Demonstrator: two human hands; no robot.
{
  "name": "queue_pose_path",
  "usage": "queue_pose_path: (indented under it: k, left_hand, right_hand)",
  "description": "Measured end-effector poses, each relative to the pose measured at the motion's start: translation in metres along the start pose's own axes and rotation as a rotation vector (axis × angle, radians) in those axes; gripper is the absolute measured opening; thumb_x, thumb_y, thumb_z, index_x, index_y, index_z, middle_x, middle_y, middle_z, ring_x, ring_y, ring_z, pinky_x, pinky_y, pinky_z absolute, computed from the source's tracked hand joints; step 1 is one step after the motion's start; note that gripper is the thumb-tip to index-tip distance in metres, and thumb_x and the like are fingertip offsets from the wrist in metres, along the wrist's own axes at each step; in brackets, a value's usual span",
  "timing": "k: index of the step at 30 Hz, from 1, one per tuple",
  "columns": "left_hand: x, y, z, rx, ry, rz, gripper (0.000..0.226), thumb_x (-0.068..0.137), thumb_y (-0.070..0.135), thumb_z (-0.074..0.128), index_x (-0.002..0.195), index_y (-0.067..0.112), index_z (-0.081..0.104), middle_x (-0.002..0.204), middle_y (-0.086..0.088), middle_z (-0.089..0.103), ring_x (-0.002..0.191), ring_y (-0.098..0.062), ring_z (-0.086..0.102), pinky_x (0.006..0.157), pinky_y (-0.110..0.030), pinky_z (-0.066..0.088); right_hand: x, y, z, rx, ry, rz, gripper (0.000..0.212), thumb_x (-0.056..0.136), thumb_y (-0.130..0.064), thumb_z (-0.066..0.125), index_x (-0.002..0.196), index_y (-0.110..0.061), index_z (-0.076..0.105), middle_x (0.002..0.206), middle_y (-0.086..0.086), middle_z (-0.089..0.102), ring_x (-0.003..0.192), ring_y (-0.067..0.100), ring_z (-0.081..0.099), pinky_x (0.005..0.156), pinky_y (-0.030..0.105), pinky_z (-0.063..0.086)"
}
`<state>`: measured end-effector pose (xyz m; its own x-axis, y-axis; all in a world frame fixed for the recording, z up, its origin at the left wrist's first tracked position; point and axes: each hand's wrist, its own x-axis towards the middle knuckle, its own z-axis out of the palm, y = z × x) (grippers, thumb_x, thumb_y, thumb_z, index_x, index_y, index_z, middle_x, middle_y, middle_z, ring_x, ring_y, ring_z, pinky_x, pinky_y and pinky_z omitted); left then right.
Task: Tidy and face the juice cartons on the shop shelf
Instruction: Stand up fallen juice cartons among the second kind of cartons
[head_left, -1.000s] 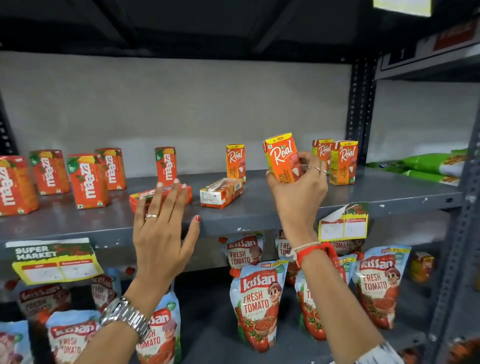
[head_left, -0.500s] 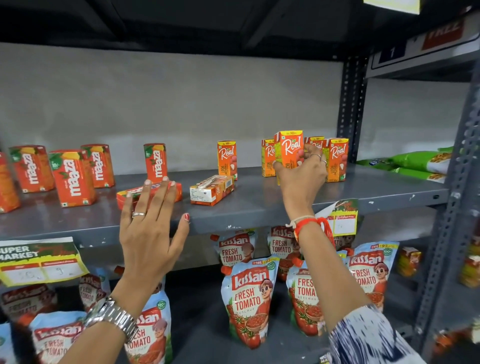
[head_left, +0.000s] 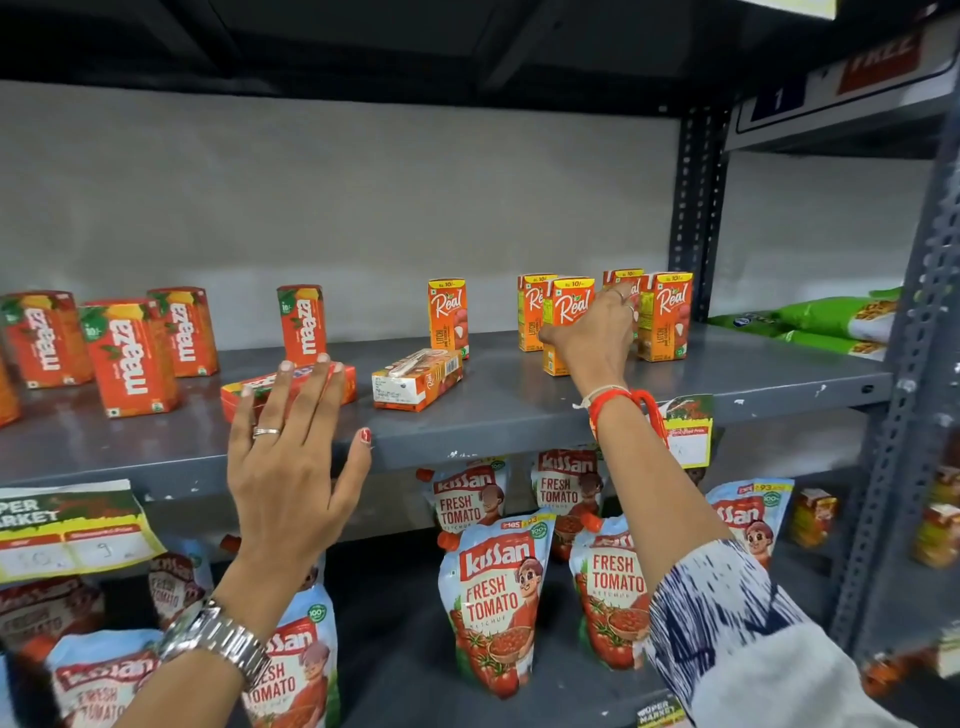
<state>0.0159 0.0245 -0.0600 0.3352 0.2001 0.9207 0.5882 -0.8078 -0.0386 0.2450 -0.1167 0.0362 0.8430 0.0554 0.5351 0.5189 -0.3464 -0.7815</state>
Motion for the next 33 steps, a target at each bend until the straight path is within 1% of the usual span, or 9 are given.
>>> queue_pose_path:
  k: [5,8,10,13,16,21,25,29,33]
  left_hand:
    - [0.000,0.001,0.001,-0.003,0.007,-0.005,0.057,0.093,0.044,0.031,0.139,0.012,0.041,0.142,-0.008,0.047,0.136,-0.025,0.037,0.117,-0.037,0.007]
    - [-0.001,0.001,0.001,0.010,0.008,-0.002,0.057,0.093,0.045,0.030,0.140,0.013,0.040,0.142,-0.007,0.046,0.136,-0.024,0.036,0.117,-0.037,0.009]
    - [-0.001,0.001,0.001,0.001,0.012,0.005,0.057,0.093,0.045,0.030,0.140,0.013,0.040,0.142,-0.007,0.046,0.136,-0.024,0.036,0.117,-0.037,0.009]
    - [0.000,0.001,0.002,-0.002,0.016,0.004,0.057,0.093,0.045,0.030,0.140,0.014,0.040,0.143,-0.007,0.045,0.137,-0.023,0.035,0.118,-0.037,0.008]
    - [0.001,0.000,0.002,-0.002,0.010,-0.001,0.057,0.094,0.046,0.027,0.140,0.014,0.039,0.143,-0.006,0.046,0.137,-0.021,0.035,0.118,-0.036,0.007]
    - [-0.001,-0.001,0.002,-0.005,0.006,0.010,0.057,0.094,0.046,0.028,0.140,0.014,0.038,0.143,-0.006,0.046,0.137,-0.021,0.035,0.117,-0.039,0.011]
    - [-0.001,-0.002,0.002,-0.007,0.013,0.015,0.056,0.094,0.045,0.029,0.139,0.014,0.041,0.142,-0.006,0.047,0.137,-0.021,0.035,0.117,-0.039,0.012]
    - [-0.001,-0.003,0.002,-0.002,0.010,0.015,0.057,0.094,0.046,0.027,0.139,0.014,0.041,0.142,-0.006,0.048,0.136,-0.021,0.036,0.116,-0.039,0.013]
    - [-0.001,-0.002,0.002,-0.011,0.005,0.004,0.057,0.094,0.046,0.028,0.139,0.015,0.042,0.142,-0.004,0.048,0.137,-0.021,0.035,0.117,-0.038,0.011]
  right_hand:
    - [0.002,0.004,0.003,-0.021,-0.046,-0.003,0.106,0.062,-0.022,0.087,0.140,0.000,0.020,0.136,0.019,0.046,0.128,0.034,0.045,0.102,0.038,0.040]
    - [-0.004,0.005,0.001,-0.081,-0.104,-0.016,0.117,0.063,-0.029,0.085,0.145,0.004,0.009,0.149,0.020,0.029,0.140,0.035,0.025,0.113,0.040,0.025]
    - [-0.012,0.004,-0.002,-0.086,-0.010,-0.105,0.106,0.066,-0.031,0.083,0.144,-0.001,0.018,0.149,0.020,0.026,0.141,0.035,0.019,0.114,0.039,0.020]
    - [-0.028,-0.009,-0.003,0.025,0.119,-0.377,0.067,0.071,-0.017,0.078,0.128,-0.014,0.044,0.135,0.012,0.040,0.127,0.026,0.037,0.099,0.019,0.028]
    - [-0.034,-0.031,-0.002,-0.028,-0.204,-0.617,0.049,0.076,-0.004,0.070,0.119,-0.021,0.057,0.129,0.006,0.050,0.118,0.017,0.048,0.096,0.016,0.035]
    - [-0.036,-0.051,0.008,-0.285,-0.875,-0.726,0.075,0.078,0.006,0.063,0.141,-0.025,0.038,0.149,0.002,0.037,0.137,0.020,0.032,0.106,0.028,0.030]
    - [-0.031,-0.062,0.019,-0.272,-1.164,-0.707,0.083,0.076,0.010,0.063,0.145,-0.027,0.033,0.154,0.002,0.028,0.142,0.020,0.024,0.112,0.034,0.024]
    - [-0.021,-0.070,0.033,-0.323,-1.321,-0.719,0.076,0.074,0.006,0.067,0.138,-0.029,0.043,0.144,0.003,0.043,0.131,0.023,0.040,0.109,0.046,0.036]
    - [-0.020,-0.085,0.041,-0.366,-1.355,-0.715,0.066,0.074,0.003,0.072,0.130,-0.020,0.048,0.128,-0.001,0.051,0.124,0.019,0.045,0.098,0.032,0.042]
